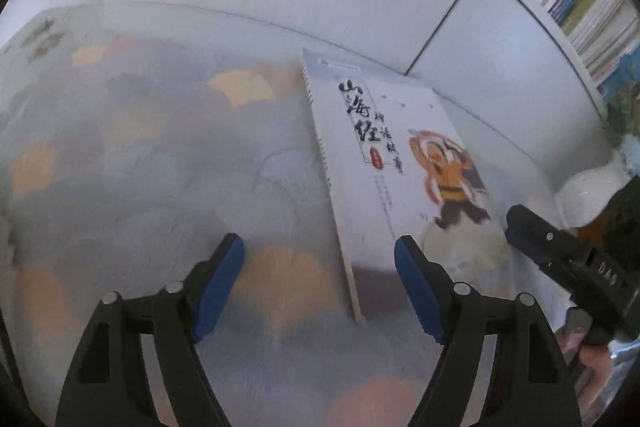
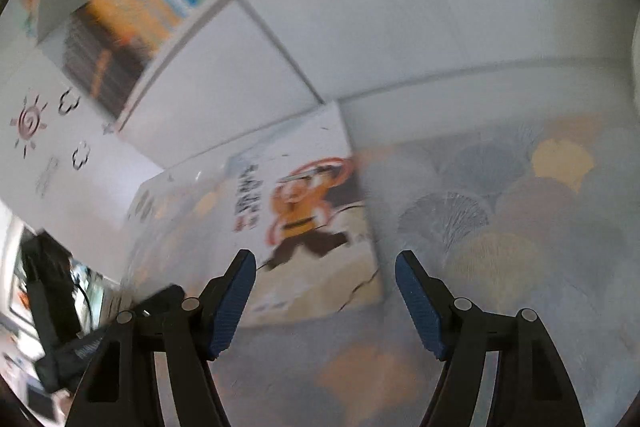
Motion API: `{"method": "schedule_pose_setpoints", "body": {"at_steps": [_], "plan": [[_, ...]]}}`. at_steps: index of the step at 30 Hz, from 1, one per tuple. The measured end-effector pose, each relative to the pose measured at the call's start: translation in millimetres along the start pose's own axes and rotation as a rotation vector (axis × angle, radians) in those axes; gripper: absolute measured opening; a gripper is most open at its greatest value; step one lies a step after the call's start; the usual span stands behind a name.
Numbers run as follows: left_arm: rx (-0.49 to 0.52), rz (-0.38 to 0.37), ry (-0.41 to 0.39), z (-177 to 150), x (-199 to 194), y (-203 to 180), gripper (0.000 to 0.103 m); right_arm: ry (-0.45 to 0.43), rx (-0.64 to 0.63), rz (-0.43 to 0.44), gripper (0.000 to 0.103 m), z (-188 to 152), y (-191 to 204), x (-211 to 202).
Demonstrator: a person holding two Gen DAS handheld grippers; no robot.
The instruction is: Organize books
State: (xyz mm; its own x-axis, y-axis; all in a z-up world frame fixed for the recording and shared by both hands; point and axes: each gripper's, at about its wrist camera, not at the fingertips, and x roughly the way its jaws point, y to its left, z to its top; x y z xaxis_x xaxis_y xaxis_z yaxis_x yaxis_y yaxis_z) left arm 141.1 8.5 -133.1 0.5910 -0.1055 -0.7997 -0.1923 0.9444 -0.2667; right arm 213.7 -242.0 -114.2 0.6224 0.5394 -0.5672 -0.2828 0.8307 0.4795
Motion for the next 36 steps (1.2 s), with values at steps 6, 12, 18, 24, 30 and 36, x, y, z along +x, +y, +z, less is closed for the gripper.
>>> {"method": "schedule_pose_setpoints", "body": {"at_steps": [6, 12, 18, 24, 30, 36], "plan": [[0.176, -0.003, 0.008, -3, 16, -34, 0.077, -0.015, -0.074, -0.013, 0.071, 5, 15, 14], [0.194, -0.031, 0.025, -13, 8, -37, 0.078, 0.106, -0.152, -0.001, 0.074, -12, 42, 18], [0.132, -0.138, 0.095, -27, -19, -12, 0.078, 0.164, -0.118, 0.041, 0.074, -44, 49, -2], [0.202, -0.126, 0.111, -77, -70, 11, 0.078, 0.204, -0.161, 0.049, 0.076, -100, 79, -27], [0.261, -0.148, 0.150, -154, -132, 60, 0.077, 0.278, -0.273, 0.064, 0.078, -197, 122, -59], [0.281, -0.129, 0.160, -179, -159, 87, 0.042, 0.365, -0.345, 0.083, 0.076, -255, 136, -89]]}}
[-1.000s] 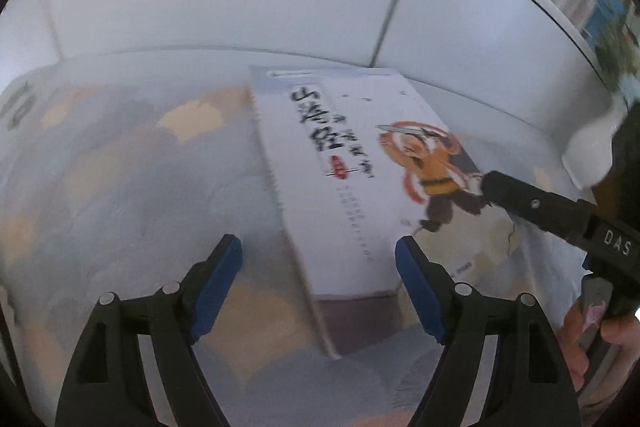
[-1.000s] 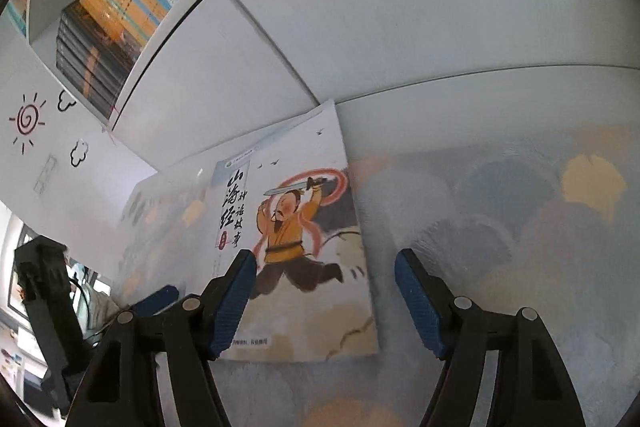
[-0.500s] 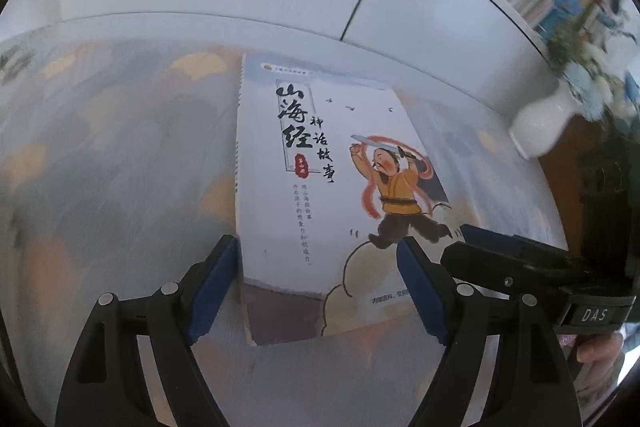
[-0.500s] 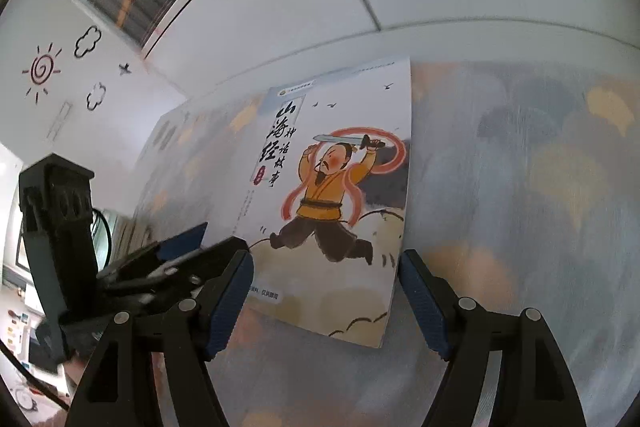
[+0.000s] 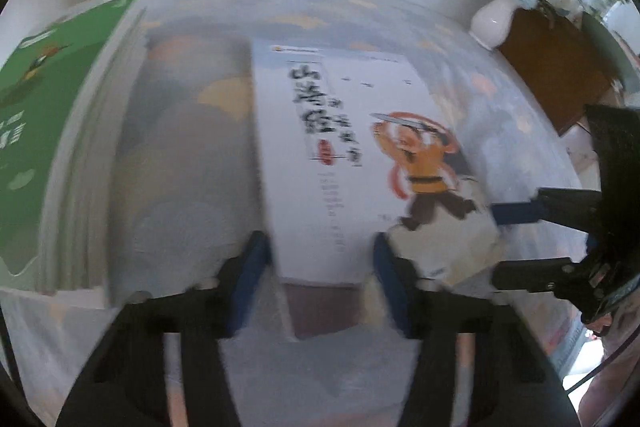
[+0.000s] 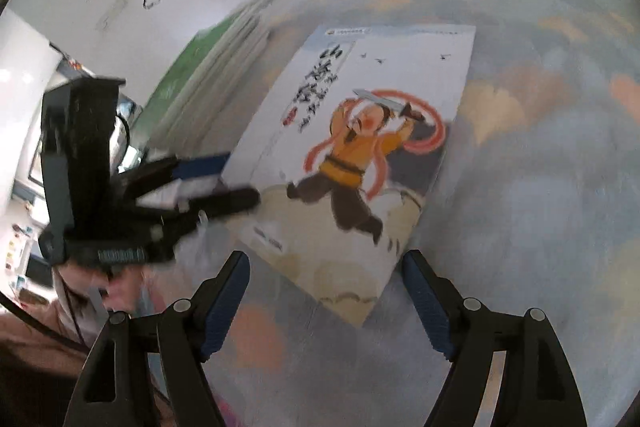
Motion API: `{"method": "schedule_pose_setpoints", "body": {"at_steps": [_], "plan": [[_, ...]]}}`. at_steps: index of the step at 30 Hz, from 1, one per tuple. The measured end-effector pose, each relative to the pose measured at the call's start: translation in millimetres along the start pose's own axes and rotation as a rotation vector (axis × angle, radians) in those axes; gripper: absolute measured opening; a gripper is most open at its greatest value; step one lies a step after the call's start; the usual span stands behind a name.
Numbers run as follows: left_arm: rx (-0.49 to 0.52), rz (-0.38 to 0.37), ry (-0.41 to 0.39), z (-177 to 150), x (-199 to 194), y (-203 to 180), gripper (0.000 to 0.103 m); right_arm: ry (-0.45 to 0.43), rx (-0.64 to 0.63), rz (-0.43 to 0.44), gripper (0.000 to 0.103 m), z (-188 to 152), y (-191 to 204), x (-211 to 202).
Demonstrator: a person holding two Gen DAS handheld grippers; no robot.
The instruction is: Organize books
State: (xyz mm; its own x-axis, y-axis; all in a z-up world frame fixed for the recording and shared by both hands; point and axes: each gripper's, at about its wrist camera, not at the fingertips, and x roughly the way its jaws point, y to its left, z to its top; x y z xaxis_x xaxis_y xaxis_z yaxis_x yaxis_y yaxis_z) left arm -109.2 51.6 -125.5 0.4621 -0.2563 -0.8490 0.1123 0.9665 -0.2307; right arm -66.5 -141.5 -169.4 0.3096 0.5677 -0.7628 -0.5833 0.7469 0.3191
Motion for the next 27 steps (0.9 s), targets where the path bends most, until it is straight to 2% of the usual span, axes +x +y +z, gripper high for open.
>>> {"method": "schedule_pose_setpoints", "body": {"at_steps": [1, 4, 7, 9, 12, 16, 18, 21, 22, 24, 25, 27], "plan": [[-0.015, -0.017, -0.007, 2, 2, 2, 0.042, -0.001, 0.005, 0.001, 0.073, 0, -3, 0], [-0.043, -0.036, -0.016, 9, 6, 7, 0.042, -0.016, 0.040, 0.057, 0.072, 15, -19, 2], [-0.013, 0.021, -0.030, 13, 13, 1, 0.042, -0.019, 0.044, 0.096, 0.072, 35, -32, 7], [-0.027, 0.020, -0.032, 14, 14, 2, 0.042, -0.010, 0.060, 0.133, 0.072, 43, -34, 11], [-0.057, -0.008, -0.017, 21, 16, 7, 0.042, 0.007, 0.082, 0.215, 0.072, 40, -41, 15], [-0.042, 0.006, -0.001, 28, 20, 8, 0.040, 0.012, 0.123, 0.304, 0.068, 43, -57, 17], [-0.025, 0.022, -0.003, 27, 20, 5, 0.040, 0.005, 0.116, 0.295, 0.056, 47, -59, 20], [-0.017, 0.037, -0.011, 28, 20, 3, 0.041, -0.004, 0.146, 0.297, 0.029, 56, -68, 25], [-0.022, 0.036, -0.014, 28, 20, 4, 0.040, -0.001, 0.180, 0.309, 0.016, 58, -75, 28], [-0.039, 0.026, -0.014, 30, 20, 7, 0.039, -0.006, 0.215, 0.351, 0.013, 63, -79, 38], [-0.044, 0.024, -0.010, 31, 19, 7, 0.039, -0.012, 0.203, 0.345, 0.013, 62, -77, 37], [-0.047, 0.026, -0.003, 34, 19, 6, 0.039, -0.028, 0.146, 0.276, 0.014, 59, -63, 30]]}}
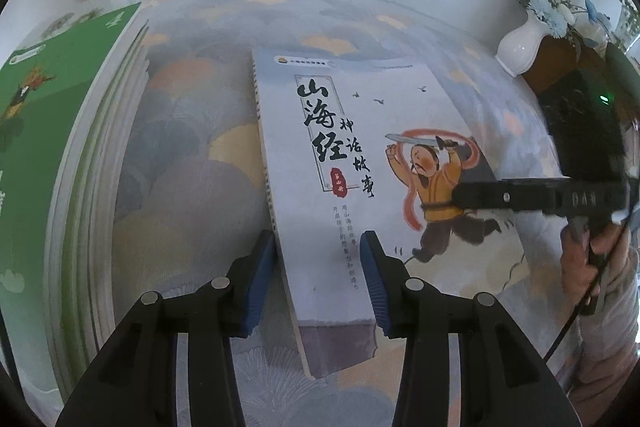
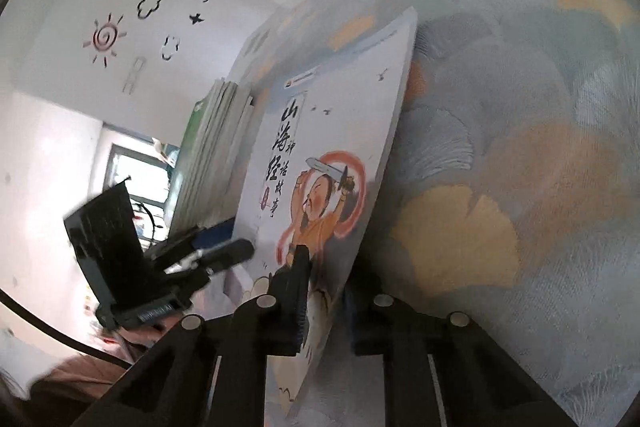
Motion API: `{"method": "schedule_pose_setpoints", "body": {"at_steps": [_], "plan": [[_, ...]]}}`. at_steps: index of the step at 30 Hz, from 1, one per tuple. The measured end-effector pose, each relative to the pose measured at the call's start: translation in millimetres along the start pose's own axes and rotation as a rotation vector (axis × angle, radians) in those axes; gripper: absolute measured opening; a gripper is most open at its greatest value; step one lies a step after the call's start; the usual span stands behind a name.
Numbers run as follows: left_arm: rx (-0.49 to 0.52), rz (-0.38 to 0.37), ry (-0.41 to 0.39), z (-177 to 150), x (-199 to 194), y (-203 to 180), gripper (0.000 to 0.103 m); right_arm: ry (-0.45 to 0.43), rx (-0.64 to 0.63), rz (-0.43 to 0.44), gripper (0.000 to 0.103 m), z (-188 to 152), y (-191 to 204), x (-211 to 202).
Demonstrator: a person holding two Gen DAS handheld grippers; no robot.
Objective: Organize books
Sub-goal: 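Close both grippers on the white book edge and lift it upright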
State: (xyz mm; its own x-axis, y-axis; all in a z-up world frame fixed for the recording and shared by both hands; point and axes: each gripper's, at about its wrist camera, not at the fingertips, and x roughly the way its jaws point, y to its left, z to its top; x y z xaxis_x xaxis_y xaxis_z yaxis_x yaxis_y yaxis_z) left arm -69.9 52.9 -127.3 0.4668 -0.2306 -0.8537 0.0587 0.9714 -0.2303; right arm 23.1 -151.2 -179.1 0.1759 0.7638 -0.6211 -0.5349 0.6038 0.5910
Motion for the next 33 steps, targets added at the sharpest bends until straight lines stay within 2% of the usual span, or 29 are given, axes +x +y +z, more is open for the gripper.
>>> {"method": "schedule_pose_setpoints", "body": {"at_steps": [1, 4, 7, 9, 15, 19, 26, 31, 33], "plan": [[0.002, 0.002, 0.000, 1, -1, -1, 0.039, -0.003, -0.031, -0.033, 0.014, -3, 9, -2], [0.010, -0.001, 0.002, 3, -4, -4, 0.039, 0.016, -0.070, 0.051, 0.014, -10, 24, -7], [0.024, -0.012, 0.003, 4, -10, -7, 0.039, 0.005, -0.148, -0.023, 0.014, -20, 44, -12], [0.042, -0.006, -0.020, 4, -18, -10, 0.039, -0.009, -0.156, -0.024, 0.014, -26, 51, -16], [0.035, -0.055, -0.060, 8, -40, -9, 0.039, -0.050, -0.157, -0.006, 0.014, -34, 61, -35], [0.042, -0.054, -0.104, 8, -60, -11, 0.039, -0.071, -0.184, -0.012, 0.015, -37, 75, -45], [0.054, -0.008, -0.179, 11, -92, -4, 0.039, -0.112, -0.242, -0.010, 0.015, -34, 108, -59], [0.040, 0.038, -0.233, 13, -111, 19, 0.039, -0.108, -0.281, 0.012, 0.015, -16, 133, -43], [0.020, 0.068, -0.247, 14, -115, 34, 0.032, -0.106, -0.301, 0.020, 0.015, -10, 145, -35]]}}
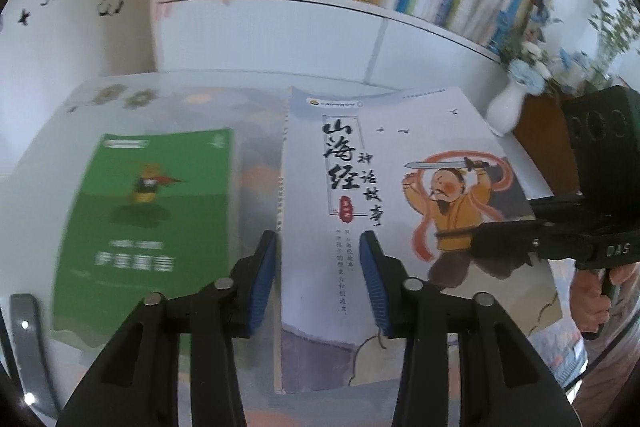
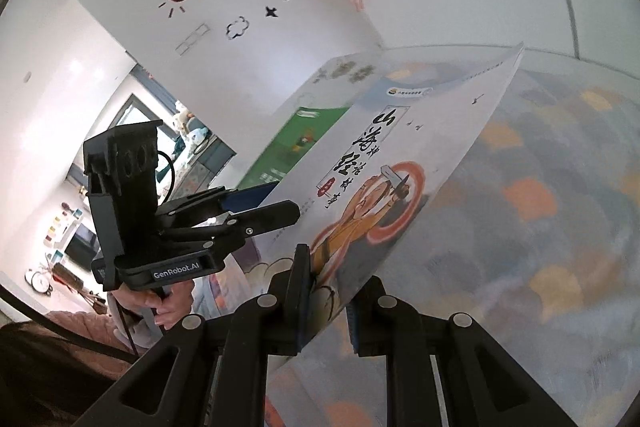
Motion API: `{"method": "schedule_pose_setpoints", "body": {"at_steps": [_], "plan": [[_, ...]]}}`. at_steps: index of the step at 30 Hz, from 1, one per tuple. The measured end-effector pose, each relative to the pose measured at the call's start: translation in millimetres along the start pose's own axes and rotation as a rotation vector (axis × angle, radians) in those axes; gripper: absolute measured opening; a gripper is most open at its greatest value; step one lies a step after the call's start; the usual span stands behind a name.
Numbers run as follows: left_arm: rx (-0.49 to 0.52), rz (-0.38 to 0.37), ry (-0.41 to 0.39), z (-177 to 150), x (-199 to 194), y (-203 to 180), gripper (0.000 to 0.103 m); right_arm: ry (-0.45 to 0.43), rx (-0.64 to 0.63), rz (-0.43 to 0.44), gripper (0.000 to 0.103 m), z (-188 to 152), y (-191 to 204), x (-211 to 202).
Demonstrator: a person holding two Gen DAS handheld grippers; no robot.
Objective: Organize books
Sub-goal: 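Carry the upright white book onto the book stack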
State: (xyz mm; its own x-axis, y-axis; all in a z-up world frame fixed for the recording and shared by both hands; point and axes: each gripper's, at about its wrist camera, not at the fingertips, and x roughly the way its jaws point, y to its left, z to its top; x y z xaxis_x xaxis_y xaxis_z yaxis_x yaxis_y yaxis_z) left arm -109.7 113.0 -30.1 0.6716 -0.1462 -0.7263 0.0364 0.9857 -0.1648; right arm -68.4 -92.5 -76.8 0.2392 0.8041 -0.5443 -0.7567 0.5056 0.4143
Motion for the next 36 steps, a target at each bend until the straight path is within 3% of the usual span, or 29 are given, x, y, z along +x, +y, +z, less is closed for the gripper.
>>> {"method": "schedule_pose_setpoints", "body": {"at_steps": [3, 20, 27, 36], "plan": [[-0.032, 0.034, -0.007, 0, -4, 26, 0.024, 0.001, -0.027, 0.017, 0.015, 13, 12, 18], [-0.193, 0.140, -0.039, -5, -23, 138, 0.023, 0.094, -0.105, 0.105, 0.015, 61, 60, 120], [-0.245, 0.148, -0.024, -16, -21, 169, 0.023, 0.132, -0.099, 0.114, 0.015, 61, 65, 145], [-0.249, 0.166, -0.012, -21, -10, 179, 0.023, 0.184, -0.020, 0.100, 0.016, 57, 47, 171]]}}
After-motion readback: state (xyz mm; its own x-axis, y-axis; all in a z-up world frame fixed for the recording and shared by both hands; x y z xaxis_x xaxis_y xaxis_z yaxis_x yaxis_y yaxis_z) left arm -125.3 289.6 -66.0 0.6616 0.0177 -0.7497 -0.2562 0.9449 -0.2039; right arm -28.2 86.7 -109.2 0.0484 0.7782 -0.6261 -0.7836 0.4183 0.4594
